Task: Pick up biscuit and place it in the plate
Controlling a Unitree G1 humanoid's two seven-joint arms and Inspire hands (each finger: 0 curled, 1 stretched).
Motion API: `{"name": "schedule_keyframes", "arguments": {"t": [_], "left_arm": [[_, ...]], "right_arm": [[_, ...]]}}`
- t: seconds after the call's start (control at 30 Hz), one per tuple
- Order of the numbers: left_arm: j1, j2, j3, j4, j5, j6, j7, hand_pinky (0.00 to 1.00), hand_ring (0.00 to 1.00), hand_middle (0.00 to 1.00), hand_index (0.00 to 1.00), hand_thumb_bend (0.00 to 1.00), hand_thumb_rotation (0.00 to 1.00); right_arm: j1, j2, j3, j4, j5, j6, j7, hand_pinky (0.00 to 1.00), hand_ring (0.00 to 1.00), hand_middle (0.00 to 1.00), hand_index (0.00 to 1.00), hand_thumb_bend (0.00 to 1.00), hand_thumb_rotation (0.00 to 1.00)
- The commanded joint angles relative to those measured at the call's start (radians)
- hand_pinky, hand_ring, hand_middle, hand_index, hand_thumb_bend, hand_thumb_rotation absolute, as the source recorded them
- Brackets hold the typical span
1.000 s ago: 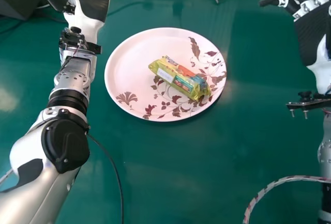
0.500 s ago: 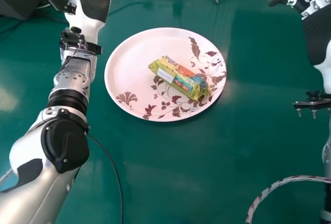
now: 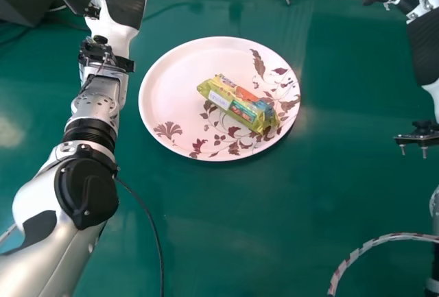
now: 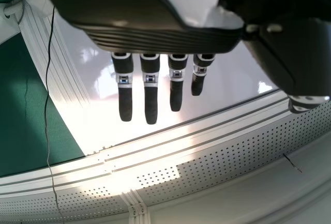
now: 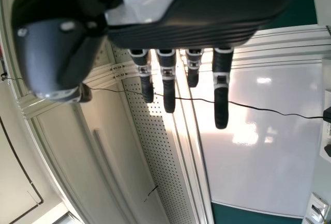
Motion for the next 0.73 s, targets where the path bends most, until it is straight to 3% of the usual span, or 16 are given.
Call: {"name": "schedule_keyframes", "arguments": {"t": [0.0,0.7], "left_arm": [[-0.017,0.009,-0.003,0.004,-0.002,0.001,-0.008,0.71,0.78,0.90,1.00,0.84,0.47],[-0.017,0.010,-0.004,0.004,-0.002,0.009,-0.010,0.71,0.78,0.90,1.00,0.83,0.48]], "right_arm": [[0.007,0.008,-0.011,-0.012,0.005,-0.005,-0.002,0.49,0.72,0.85,0.94,0.61,0.43],[0.004,0.008,-0.010,-0.012,-0.001,-0.006,-0.005,0.49,0.71,0.84,0.92,0.60,0.44]]}}
